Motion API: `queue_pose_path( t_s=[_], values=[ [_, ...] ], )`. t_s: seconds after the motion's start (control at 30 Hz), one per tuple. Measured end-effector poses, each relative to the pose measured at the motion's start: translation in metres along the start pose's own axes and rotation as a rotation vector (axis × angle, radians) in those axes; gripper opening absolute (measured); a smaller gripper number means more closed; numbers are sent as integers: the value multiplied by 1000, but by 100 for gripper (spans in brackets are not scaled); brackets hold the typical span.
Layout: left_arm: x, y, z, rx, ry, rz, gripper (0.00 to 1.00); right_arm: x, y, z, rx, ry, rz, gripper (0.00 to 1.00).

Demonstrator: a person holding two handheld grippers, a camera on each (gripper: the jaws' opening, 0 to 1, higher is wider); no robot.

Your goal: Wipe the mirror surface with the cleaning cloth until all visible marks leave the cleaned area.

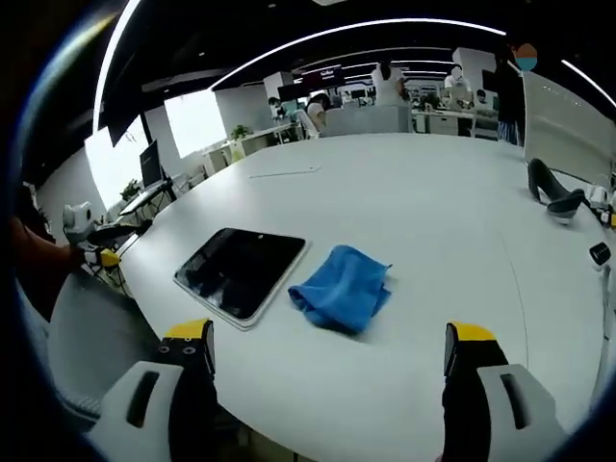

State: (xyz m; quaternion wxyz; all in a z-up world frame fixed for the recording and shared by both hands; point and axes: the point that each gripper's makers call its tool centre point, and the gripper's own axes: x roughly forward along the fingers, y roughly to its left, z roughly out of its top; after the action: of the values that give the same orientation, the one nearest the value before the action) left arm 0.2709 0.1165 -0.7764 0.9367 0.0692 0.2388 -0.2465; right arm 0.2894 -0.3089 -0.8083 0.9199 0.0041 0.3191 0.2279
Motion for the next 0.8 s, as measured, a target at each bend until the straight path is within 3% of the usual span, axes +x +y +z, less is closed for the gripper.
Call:
queue_pose_path(
  t_s=[0.07, 0.13, 0.27, 0.37, 0.43, 0.47, 0.53, 0.57, 0.6, 0.63, 0.67, 0.8],
  values=[
    [-3, -2, -2, -8, 1, -19, 99, -1, 2, -7, -31, 25, -21, 98],
    [-4, -1, -5, 3, 19, -25, 99, -6, 11, -7, -7, 21, -19, 98],
    [-4, 0, 13, -75, -44, -65, 99, -11, 16, 4, 23, -35, -42, 96],
    [-8, 5, 10, -105, -47, -59, 99, -13, 9, 10, 17, -83, -102, 94],
    [-8, 6, 12, -88, -56, -40, 99, -11, 11, 10, 33, -101, -90, 95],
    [-9, 7, 13, -78, -65, -29, 99, -10, 12, 4, 48, -74, -77, 95],
    [-9, 9, 12, -60, -60, -2, 99, -11, 15, -20, 148, 60, -67, 94],
    [-9, 14, 11, -20, -47, 24, 99, -9, 19, -22, 186, 70, -44, 95],
    [-9, 16, 10, 23, -44, 46, 99, -8, 20, -14, 142, 25, -31, 94],
    [-9, 14, 11, 18, -50, 38, 99, -10, 19, -11, 103, 24, -36, 93],
    [-8, 15, 8, 2, -42, 30, 99, -11, 9, -7, 36, 14, -87, 93],
    [-7, 15, 5, -32, -23, 13, 99, -11, 3, 3, 59, -47, -115, 94]
  ],
)
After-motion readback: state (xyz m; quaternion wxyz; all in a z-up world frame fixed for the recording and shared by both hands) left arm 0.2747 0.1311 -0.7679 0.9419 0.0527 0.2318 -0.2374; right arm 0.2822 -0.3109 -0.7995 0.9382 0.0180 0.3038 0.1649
